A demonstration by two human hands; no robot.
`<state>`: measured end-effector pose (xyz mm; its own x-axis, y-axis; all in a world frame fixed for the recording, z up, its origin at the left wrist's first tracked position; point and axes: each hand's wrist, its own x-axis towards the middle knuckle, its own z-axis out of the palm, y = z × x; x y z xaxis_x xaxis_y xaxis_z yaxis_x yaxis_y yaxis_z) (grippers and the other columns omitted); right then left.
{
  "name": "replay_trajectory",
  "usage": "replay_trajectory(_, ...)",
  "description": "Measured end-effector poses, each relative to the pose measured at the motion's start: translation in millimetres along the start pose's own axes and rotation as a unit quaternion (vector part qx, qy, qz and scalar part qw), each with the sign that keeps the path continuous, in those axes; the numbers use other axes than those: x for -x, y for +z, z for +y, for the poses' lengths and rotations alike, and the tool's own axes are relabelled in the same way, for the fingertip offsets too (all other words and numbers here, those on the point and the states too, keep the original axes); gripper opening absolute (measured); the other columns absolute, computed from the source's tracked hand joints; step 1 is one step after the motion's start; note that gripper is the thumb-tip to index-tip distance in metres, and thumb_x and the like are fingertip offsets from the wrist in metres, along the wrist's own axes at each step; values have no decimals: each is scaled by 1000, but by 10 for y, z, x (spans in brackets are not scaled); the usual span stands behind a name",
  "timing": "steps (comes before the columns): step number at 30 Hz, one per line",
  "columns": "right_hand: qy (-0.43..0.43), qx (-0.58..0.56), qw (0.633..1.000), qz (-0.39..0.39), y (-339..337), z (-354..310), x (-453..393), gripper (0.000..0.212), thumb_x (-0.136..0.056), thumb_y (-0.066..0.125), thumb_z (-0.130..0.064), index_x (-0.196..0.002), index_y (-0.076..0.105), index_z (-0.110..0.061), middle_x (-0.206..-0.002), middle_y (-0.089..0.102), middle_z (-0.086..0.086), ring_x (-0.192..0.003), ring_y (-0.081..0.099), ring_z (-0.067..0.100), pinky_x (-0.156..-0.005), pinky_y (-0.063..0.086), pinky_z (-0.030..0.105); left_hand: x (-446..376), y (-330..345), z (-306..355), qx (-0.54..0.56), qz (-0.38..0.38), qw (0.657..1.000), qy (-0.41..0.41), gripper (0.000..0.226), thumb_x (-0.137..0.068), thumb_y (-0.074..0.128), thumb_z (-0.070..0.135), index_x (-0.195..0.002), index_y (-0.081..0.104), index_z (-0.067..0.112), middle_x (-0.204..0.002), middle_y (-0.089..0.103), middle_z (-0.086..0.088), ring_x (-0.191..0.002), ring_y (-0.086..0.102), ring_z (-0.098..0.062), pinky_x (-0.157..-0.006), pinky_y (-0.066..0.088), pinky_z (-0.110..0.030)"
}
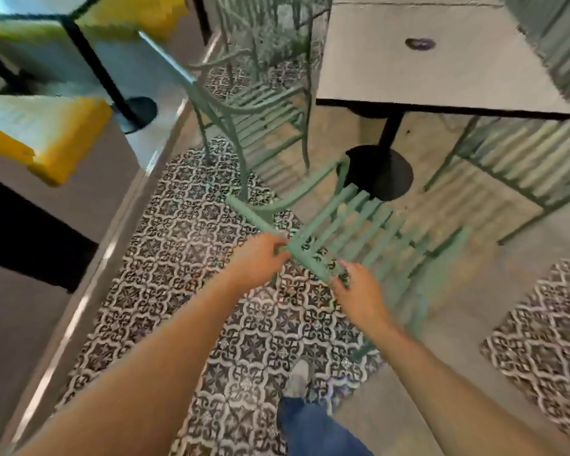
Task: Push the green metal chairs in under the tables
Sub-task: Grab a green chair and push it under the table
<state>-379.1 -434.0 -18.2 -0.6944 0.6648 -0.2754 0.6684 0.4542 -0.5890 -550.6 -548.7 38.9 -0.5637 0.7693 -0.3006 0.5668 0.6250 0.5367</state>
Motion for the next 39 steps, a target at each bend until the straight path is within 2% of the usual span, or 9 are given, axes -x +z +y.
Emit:
replay_trajectory(5,49,-13,999,17,223,110,-55,42,-93,55,-32,-133,55,-18,-129,59,1,-117,55,21,-99,46,38,-608,162,-128,-211,-92,965,127,38,-90,55,43,-126,58,31,-114,54,6,-108,53,-16,-101,44,-43)
replay_trajectory(10,57,-7,998,37,250,93,-57,36,-94,55,-33,-127,60,-21,-113,65,-3,-100,59,15,-85,51,33,-955,73,-256,-292,-179,920,190,48,-86,56,54,-129,55,33,-117,55,7,-113,52,-17,-104,38,-46)
replay_trajectory(13,82,16,996,42,248,57,-26,32,-94,54,-42,-122,61,-28,-103,64,-12,-87,57,5,-76,51,24,-1052,19,-252,-323,-223,890,231,42,-89,54,54,-127,55,35,-112,57,13,-105,54,-9,-105,40,-42)
replay_trajectory(15,92,24,994,52,273,20,-5,30,-93,54,-42,-121,60,-32,-98,61,-18,-80,54,-2,-72,47,16,-1128,9,-247,-340,-247,871,256,40,-93,50,52,-128,53,33,-118,58,13,-104,57,-7,-101,46,-38)
replay_trajectory(18,109,22,991,73,337,-12,11,29,-94,54,-38,-122,58,-33,-100,60,-19,-85,52,-2,-83,46,18,-1235,8,-217,-378,-283,833,288,42,-95,43,54,-128,52,30,-127,58,8,-108,60,-12,-96,51,-38)
replay_trajectory(22,123,9,988,88,342,9,17,30,-94,55,-36,-123,59,-31,-109,62,-17,-99,53,2,-99,44,28,-1295,27,-174,-405,-287,806,322,39,-96,42,53,-123,53,27,-113,63,6,-97,62,-12,-88,54,-35)
replay_trajectory(25,116,15,989,90,285,105,54,29,-92,58,-36,-121,61,-31,-107,63,-17,-96,51,1,-97,44,28,-1257,122,-128,-399,-271,808,337,35,-97,42,51,-119,54,27,-96,62,8,-84,61,-9,-78,54,-27)
replay_trajectory(27,116,26,988,97,233,204,106,28,-92,59,-37,-119,62,-32,-104,64,-17,-92,51,2,-93,46,31,-1204,210,-78,-390,-257,816,342,35,-96,42,53,-117,55,28,-91,61,9,-80,63,-10,-78,56,-30)
replay_trajectory(39,104,66,990,61,-614,1282,478,32,-92,56,-45,-117,62,-28,-113,63,-10,-106,55,13,-88,38,29,-824,1105,735,-317,-218,866,318,33,-96,46,53,-115,57,29,-92,63,9,-81,63,-13,-80,56,-32)
